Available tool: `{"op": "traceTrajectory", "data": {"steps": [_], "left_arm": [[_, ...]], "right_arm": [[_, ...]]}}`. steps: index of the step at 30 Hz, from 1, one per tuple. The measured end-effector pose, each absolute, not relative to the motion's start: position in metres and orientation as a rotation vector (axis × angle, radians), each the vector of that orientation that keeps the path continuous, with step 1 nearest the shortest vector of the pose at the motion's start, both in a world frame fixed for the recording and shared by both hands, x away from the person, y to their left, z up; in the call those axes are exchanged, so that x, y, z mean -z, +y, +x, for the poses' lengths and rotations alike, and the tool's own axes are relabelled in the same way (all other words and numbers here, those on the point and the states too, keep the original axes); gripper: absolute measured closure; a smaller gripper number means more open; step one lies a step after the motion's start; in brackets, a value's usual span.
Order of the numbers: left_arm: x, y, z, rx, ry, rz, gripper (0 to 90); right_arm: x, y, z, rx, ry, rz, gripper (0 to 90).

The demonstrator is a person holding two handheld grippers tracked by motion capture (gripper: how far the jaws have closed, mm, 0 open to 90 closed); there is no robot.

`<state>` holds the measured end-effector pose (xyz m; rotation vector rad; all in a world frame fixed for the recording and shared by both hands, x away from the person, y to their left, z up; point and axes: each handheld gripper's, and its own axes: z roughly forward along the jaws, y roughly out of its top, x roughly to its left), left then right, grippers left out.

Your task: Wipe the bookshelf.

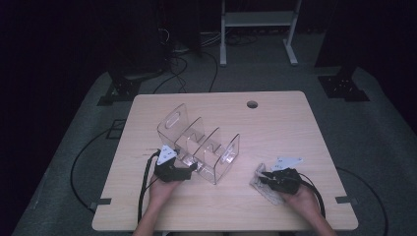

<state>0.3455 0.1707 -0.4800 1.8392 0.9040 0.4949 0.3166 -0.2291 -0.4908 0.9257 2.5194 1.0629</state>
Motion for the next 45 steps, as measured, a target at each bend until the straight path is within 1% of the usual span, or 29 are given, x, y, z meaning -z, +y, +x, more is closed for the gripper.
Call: {"op": "traceTrajectory", "data": {"steps": [4,10,19,22,27,33,42,45], "left_arm": [[0.48,0.168,0.344,-0.5,0.903,1.841,7.3],[0.48,0.166,0.342,-0.507,0.897,1.844,7.7],[0.48,0.162,0.34,-0.507,0.885,1.854,7.8],[0.479,0.159,0.338,-0.503,0.879,1.864,7.9],[0.478,0.155,0.334,-0.49,0.856,1.884,8.0],[0.477,0.15,0.33,-0.475,0.837,1.893,8.0],[0.477,0.149,0.328,-0.483,0.839,1.895,8.0],[0.477,0.149,0.328,-0.48,0.842,1.895,8.0]], "right_arm": [[0.492,-0.234,0.32,-1.122,2.519,1.008,79.0],[0.487,-0.235,0.316,-1.125,2.503,0.965,79.4],[0.463,-0.236,0.31,-1.334,2.382,0.878,79.3],[0.452,-0.233,0.313,-1.417,2.326,0.844,79.3],[0.442,-0.219,0.323,-1.444,2.293,0.783,79.2],[0.451,-0.206,0.34,-1.443,2.273,0.776,79.2],[0.481,-0.201,0.346,-1.379,2.399,0.867,79.1],[0.485,-0.195,0.345,-1.27,2.424,0.838,79.1]]}}
